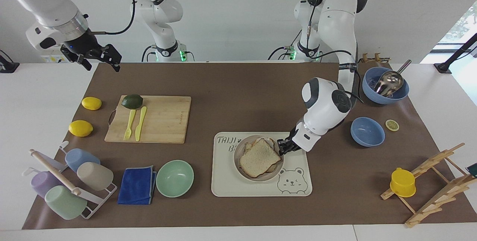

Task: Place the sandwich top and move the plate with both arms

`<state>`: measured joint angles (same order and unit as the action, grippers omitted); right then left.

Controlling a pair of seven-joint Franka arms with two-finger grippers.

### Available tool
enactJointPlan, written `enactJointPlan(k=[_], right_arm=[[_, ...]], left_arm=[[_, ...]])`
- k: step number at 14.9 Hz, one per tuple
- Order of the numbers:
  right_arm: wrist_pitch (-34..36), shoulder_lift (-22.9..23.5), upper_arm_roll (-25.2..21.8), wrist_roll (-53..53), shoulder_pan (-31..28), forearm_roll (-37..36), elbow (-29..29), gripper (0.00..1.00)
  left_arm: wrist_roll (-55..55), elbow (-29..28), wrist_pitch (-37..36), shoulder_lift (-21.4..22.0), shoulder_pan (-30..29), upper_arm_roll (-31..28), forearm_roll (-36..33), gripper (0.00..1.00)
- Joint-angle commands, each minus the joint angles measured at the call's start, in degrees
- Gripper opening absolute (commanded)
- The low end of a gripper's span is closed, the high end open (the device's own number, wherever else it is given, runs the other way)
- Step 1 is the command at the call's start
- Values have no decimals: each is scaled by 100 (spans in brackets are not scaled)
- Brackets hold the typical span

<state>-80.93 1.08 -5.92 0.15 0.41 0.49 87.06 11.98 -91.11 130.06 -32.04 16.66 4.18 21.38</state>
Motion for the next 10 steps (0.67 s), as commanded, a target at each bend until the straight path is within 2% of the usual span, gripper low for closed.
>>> enactJointPlan(k=[1, 3, 5, 7, 10], right_arm=[[69, -73, 20, 117, -32, -14, 56, 100], [69, -73, 20, 117, -41, -14, 56, 100], [69, -73, 20, 117, -41, -14, 56, 100], [69, -73, 20, 126, -41, -14, 56, 100], [69, -73, 20, 126, -41, -14, 56, 100]], left_arm=[[-64, -38, -209, 285, -23, -163, 15, 100], [-12, -39, -681, 662, -23, -268, 24, 100], [15, -48, -1427, 1076, 47, -627, -194, 100], [-3, -56, -2044, 1444, 21, -646, -607, 100], [-3, -65, -2511, 1815, -14, -655, -810, 100]])
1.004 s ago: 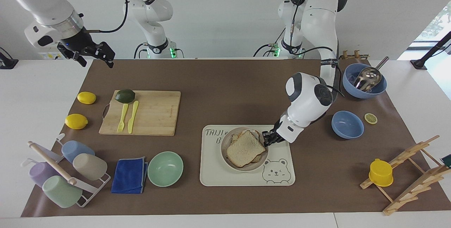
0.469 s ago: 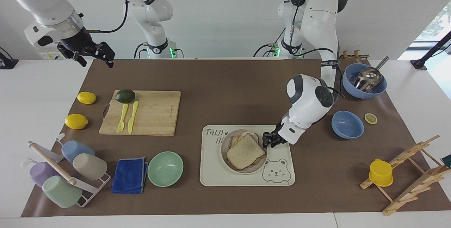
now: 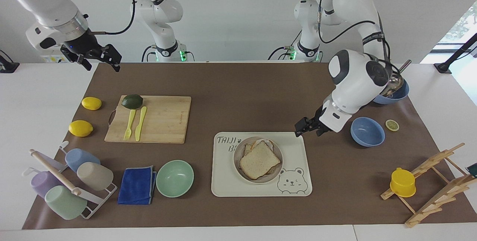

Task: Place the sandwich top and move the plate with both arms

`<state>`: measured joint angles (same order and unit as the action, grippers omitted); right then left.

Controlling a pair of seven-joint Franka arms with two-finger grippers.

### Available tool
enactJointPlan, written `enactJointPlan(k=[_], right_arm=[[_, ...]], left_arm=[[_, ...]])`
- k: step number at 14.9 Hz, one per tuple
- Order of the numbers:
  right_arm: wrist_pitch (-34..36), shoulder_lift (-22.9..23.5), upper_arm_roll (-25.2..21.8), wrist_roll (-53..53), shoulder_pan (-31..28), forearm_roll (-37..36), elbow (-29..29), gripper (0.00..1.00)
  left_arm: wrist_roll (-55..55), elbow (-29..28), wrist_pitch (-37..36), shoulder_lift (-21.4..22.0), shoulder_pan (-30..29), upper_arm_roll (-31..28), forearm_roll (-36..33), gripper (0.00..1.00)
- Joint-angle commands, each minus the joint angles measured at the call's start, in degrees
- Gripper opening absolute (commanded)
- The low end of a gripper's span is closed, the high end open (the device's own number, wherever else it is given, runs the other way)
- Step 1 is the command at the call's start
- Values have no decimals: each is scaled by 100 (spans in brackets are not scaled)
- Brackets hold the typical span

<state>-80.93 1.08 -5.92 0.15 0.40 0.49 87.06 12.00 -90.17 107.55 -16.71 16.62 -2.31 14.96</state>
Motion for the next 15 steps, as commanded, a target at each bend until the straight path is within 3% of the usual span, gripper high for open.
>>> enactJointPlan(k=[1, 8, 15], right_arm=[[69, -73, 20, 126, -32, -14, 56, 100], [69, -73, 20, 126, -32, -14, 56, 100], [69, -73, 20, 126, -32, -14, 56, 100]], left_arm=[[-4, -159, -453, 439, -18, -15, -177, 100], [-13, -115, -1298, 1687, -36, -86, -896, 100], [-13, -97, -2377, 2400, -361, -94, -1012, 100]])
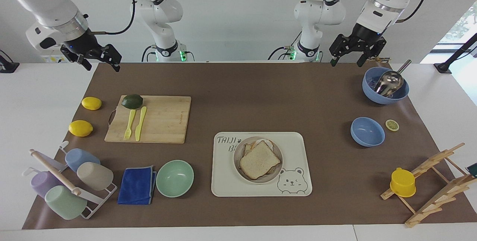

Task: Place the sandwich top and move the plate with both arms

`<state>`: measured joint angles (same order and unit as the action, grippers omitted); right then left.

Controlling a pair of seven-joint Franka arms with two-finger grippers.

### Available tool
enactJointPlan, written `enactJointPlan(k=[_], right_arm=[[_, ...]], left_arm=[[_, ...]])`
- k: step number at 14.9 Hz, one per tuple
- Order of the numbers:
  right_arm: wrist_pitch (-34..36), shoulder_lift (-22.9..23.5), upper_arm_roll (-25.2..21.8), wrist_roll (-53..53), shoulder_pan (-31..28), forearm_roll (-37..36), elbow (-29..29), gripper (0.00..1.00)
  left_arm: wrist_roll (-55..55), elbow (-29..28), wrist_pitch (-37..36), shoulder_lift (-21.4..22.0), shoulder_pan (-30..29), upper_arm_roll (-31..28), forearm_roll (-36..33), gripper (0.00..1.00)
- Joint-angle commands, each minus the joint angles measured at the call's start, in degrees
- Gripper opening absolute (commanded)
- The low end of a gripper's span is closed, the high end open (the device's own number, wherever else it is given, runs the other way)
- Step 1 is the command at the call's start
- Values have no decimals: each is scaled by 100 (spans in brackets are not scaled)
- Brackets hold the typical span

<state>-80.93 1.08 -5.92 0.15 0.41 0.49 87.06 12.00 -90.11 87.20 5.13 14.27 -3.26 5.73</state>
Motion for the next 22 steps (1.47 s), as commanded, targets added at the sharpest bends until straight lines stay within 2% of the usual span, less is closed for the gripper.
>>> enactJointPlan(k=[1, 5, 8, 11, 13, 15, 18, 22], right_arm=[[69, -73, 20, 117, -32, -14, 56, 100], [69, -73, 20, 117, -32, -14, 56, 100], [69, -73, 20, 126, -40, -14, 56, 100], [69, -73, 20, 126, -41, -14, 56, 100], [69, -73, 20, 126, -32, -14, 56, 100], [69, -73, 20, 117, -40, -14, 56, 100], [69, -73, 20, 117, -41, -14, 56, 100], [69, -73, 20, 126, -40, -14, 56, 100]], left_arm=[[-14, -112, -509, 286, -196, 10, -89, 100], [-40, -419, -880, 497, -293, 10, -142, 100], [-232, -447, -836, 235, -223, 19, -423, 100], [-487, 88, -809, -283, -345, 71, -476, 100], [-497, 484, -862, -434, -635, 421, -485, 100], [-497, 433, -967, -295, -610, 450, -467, 100], [-497, 3, -845, -66, -583, 441, -459, 100], [-576, 46, -801, -100, -645, 450, -450, 100]])
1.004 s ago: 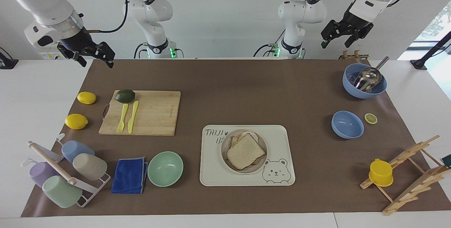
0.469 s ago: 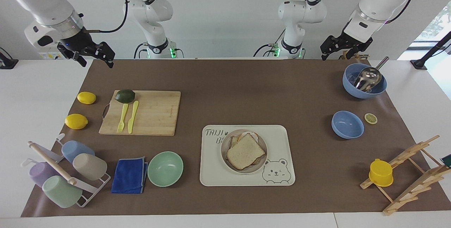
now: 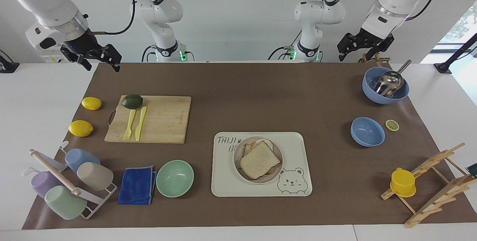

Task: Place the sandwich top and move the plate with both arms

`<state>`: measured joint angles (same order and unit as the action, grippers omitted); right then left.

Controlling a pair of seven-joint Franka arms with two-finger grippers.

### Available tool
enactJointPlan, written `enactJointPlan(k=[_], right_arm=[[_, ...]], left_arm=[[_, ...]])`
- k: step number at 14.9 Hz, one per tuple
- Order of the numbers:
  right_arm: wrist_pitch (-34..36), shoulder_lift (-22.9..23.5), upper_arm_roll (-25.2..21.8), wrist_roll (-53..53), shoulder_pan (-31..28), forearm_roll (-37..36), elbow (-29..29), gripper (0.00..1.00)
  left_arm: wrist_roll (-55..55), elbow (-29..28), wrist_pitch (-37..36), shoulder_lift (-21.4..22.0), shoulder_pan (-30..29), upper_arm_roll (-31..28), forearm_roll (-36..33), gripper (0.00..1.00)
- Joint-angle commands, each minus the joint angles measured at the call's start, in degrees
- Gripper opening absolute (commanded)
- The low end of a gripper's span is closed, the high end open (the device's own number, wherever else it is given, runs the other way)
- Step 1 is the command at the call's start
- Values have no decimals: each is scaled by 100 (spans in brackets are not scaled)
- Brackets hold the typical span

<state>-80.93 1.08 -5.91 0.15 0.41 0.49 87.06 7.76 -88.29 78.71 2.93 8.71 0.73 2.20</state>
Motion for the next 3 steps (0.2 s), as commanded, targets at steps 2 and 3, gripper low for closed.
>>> enactJointPlan(k=[2, 3], right_arm=[[78, -73, 20, 126, -41, -14, 56, 100], [69, -73, 20, 126, -41, -14, 56, 100]], left_arm=[[-161, -136, 48, 129, -71, 33, -79, 100], [-161, -136, 57, 129, -71, 33, -62, 100]])
